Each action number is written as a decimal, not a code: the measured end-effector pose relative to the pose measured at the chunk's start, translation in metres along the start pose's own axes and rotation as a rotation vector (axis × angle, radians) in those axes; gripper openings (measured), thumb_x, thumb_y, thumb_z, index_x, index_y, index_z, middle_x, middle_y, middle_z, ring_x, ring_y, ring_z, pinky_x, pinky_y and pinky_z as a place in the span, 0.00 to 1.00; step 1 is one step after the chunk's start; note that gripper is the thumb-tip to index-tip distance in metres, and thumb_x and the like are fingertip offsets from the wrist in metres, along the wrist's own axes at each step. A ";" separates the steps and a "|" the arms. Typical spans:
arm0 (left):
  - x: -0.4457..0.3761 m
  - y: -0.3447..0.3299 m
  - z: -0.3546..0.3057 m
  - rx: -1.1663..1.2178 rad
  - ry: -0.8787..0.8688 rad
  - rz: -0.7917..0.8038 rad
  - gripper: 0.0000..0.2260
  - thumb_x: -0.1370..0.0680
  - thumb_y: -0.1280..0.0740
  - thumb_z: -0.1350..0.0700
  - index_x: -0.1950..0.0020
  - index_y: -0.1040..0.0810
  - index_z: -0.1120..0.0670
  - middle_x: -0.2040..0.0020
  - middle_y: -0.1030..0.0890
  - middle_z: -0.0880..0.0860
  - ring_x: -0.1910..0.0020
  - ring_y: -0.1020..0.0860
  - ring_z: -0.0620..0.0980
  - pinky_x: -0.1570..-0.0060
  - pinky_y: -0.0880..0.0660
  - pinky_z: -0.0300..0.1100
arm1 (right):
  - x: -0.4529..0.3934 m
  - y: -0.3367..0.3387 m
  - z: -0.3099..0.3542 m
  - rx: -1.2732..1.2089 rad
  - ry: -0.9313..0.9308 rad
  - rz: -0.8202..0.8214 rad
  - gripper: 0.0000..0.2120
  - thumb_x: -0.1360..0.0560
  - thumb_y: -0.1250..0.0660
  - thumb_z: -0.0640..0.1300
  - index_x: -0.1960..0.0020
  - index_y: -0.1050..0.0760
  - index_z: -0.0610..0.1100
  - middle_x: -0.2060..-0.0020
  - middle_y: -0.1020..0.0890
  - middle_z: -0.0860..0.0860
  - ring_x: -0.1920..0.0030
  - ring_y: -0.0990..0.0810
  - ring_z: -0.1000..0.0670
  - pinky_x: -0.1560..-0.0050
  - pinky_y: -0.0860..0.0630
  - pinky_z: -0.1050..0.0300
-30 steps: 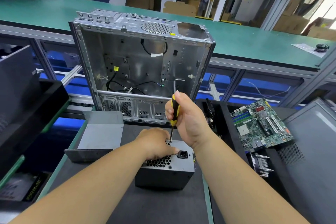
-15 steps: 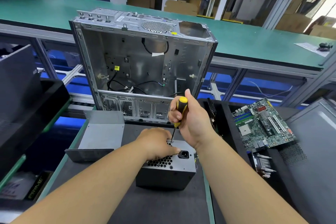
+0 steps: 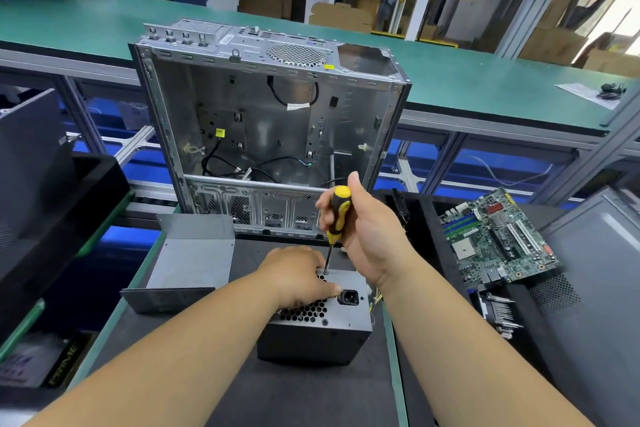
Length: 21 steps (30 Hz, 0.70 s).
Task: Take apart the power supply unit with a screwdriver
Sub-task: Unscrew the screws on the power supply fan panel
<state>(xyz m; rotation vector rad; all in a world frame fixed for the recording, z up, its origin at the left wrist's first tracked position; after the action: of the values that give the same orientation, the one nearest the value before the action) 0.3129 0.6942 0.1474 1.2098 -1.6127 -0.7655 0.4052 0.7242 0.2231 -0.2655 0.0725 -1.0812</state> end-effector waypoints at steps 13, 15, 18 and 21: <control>0.004 0.002 -0.001 0.021 0.012 -0.003 0.17 0.25 0.36 0.34 0.54 0.33 0.46 0.58 0.31 0.44 0.52 0.33 0.51 0.53 0.37 0.44 | 0.005 0.008 -0.004 -0.023 0.035 -0.052 0.15 0.19 0.40 0.56 0.54 0.30 0.44 0.64 0.22 0.50 0.64 0.25 0.50 0.55 0.28 0.55; 0.005 0.003 -0.002 0.013 0.012 -0.004 0.17 0.25 0.37 0.34 0.56 0.34 0.46 0.60 0.32 0.43 0.52 0.33 0.51 0.53 0.37 0.44 | 0.007 0.007 -0.001 -0.039 0.039 -0.052 0.14 0.20 0.37 0.54 0.56 0.27 0.44 0.62 0.22 0.50 0.63 0.25 0.51 0.54 0.26 0.55; 0.005 0.003 -0.003 0.003 -0.001 -0.001 0.17 0.25 0.37 0.34 0.55 0.33 0.46 0.57 0.30 0.45 0.51 0.33 0.50 0.51 0.37 0.44 | 0.008 0.006 0.004 0.001 0.025 -0.076 0.13 0.19 0.37 0.52 0.57 0.26 0.43 0.63 0.22 0.49 0.63 0.23 0.50 0.51 0.25 0.53; 0.006 0.004 -0.004 0.008 -0.003 0.005 0.16 0.24 0.37 0.35 0.58 0.34 0.45 0.58 0.30 0.44 0.52 0.32 0.50 0.52 0.37 0.44 | 0.006 0.006 0.007 0.009 -0.013 -0.118 0.15 0.18 0.38 0.52 0.56 0.25 0.41 0.66 0.21 0.50 0.64 0.21 0.49 0.52 0.24 0.51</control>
<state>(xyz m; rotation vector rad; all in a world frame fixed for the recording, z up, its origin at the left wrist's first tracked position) 0.3144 0.6902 0.1538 1.2102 -1.6220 -0.7585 0.4148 0.7225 0.2290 -0.2718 0.0409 -1.1969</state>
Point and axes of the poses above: each hand's wrist, its own x-axis away from the middle knuckle, its own y-axis out of the back of the hand, z = x × y, the point moved 5 cm from there along -x, towards the middle knuckle
